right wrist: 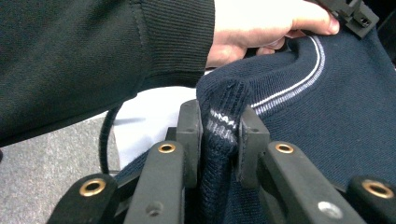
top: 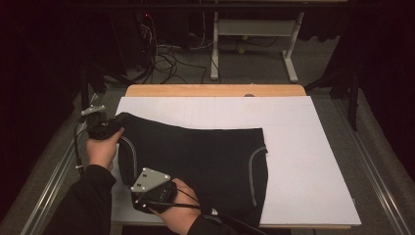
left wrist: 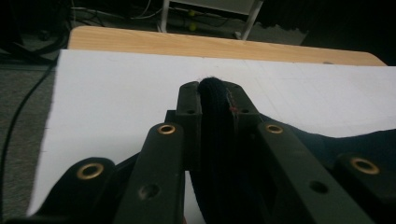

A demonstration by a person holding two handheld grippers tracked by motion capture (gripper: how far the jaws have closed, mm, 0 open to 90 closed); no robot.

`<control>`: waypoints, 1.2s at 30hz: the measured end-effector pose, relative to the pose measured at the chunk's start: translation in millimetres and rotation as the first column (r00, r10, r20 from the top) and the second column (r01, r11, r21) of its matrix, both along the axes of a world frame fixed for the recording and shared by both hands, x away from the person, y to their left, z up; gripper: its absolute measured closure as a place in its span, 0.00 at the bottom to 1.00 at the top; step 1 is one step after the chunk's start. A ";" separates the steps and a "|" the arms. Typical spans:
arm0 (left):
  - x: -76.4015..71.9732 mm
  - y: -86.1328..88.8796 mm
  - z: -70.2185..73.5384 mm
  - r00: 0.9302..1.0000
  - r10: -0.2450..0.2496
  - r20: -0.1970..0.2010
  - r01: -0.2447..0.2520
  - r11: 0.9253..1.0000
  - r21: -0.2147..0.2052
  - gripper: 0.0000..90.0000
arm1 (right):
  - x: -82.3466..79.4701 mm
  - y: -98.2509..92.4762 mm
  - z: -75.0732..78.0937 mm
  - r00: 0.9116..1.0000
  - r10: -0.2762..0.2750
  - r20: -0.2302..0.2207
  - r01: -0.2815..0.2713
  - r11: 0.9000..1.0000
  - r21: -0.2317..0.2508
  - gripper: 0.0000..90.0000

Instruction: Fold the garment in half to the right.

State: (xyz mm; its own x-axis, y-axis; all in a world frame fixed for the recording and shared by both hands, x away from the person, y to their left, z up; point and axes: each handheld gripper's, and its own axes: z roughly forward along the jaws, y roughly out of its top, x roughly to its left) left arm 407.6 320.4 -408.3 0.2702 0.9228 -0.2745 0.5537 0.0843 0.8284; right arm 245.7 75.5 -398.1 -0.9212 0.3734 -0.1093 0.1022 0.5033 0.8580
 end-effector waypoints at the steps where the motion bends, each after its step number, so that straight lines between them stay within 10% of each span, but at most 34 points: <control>1: -1.5 3.6 2.1 1.000 0.000 0.002 0.000 1.000 0.013 0.83 | -0.3 3.2 0.6 1.000 0.006 0.000 -0.006 1.000 0.004 0.84; 14: -14.3 29.4 9.4 0.999 0.030 -0.016 -0.029 0.999 0.046 0.83 | -4.1 23.3 3.5 0.999 0.035 0.006 -0.036 0.999 0.040 0.84; 36: 1.7 -29.5 23.6 0.998 0.003 -0.057 0.001 0.997 0.076 0.83 | -0.4 -39.9 1.0 0.999 -0.050 -0.014 0.051 0.993 0.107 0.84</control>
State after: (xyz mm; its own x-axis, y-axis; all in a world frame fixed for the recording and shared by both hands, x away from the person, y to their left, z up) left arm 409.2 290.9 -384.7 0.2550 0.9420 -0.2182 0.6005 0.0226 0.7993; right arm 245.3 35.6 -397.1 -0.9019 0.4282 -0.0557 0.1352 0.4025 0.9054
